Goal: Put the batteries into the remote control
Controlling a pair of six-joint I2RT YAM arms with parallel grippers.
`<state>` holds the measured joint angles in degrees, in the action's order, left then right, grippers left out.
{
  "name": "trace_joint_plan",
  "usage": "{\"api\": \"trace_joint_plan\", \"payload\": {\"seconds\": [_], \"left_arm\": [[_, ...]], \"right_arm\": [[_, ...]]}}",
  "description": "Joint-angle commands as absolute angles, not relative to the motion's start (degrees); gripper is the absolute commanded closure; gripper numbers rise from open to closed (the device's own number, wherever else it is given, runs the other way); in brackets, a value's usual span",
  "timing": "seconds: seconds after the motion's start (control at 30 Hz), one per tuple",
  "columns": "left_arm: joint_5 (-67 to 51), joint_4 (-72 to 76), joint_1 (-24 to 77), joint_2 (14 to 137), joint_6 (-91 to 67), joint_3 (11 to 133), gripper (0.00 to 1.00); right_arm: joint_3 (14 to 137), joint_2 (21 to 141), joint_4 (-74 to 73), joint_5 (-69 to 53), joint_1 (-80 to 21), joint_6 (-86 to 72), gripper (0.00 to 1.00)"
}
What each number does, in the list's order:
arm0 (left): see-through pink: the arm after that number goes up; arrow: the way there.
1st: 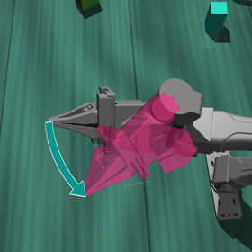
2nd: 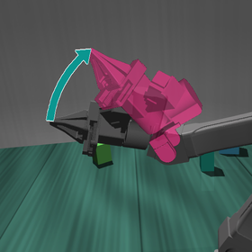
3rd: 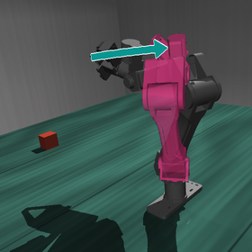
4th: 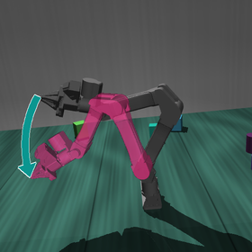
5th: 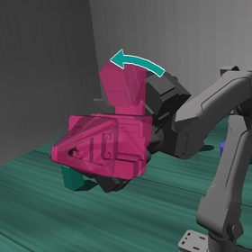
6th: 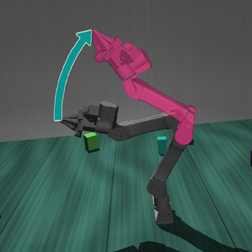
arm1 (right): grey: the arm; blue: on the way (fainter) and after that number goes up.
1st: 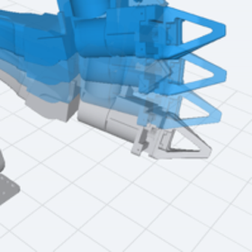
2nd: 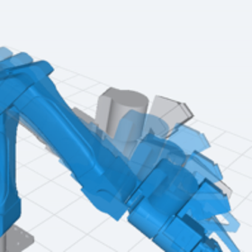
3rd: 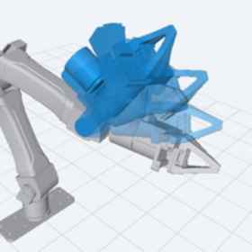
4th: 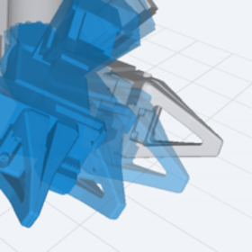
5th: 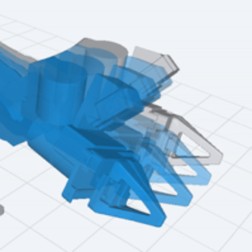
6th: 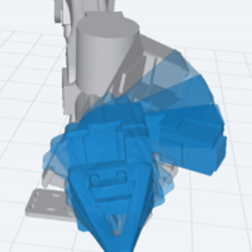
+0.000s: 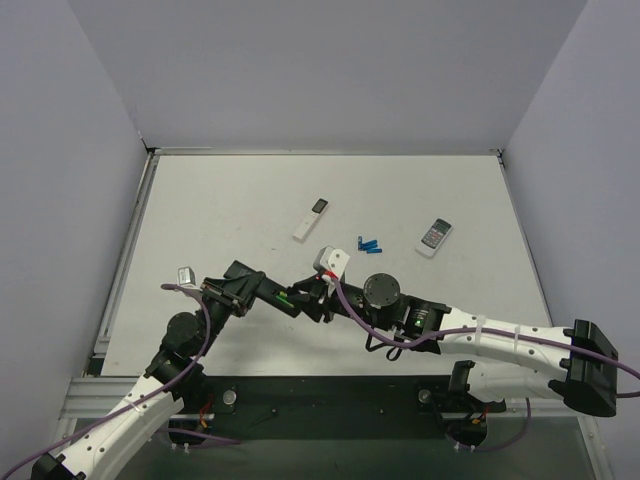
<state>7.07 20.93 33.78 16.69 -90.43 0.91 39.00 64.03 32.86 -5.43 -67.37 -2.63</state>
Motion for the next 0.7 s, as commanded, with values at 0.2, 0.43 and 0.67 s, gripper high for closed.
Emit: {"api": "trace_joint_plan", "payload": {"seconds": [0.2,0.43,0.67], "left_arm": [[6.0,23.1,33.9,16.4,-89.9,-2.0,1.00],[5.3,23.8,33.9,17.6,-89.4,-1.5,1.00],[5.1,24.8,33.9,17.7,-90.0,-1.4,1.00]], "right_arm": [[41.5,61.6,38.6,-6.4,-67.9,-1.7,1.00],[41.6,62.8,39.2,-6.5,-67.9,-1.7,1.00],[41.5,64.0,39.4,-6.2,-67.9,-1.5,1.00]]}}
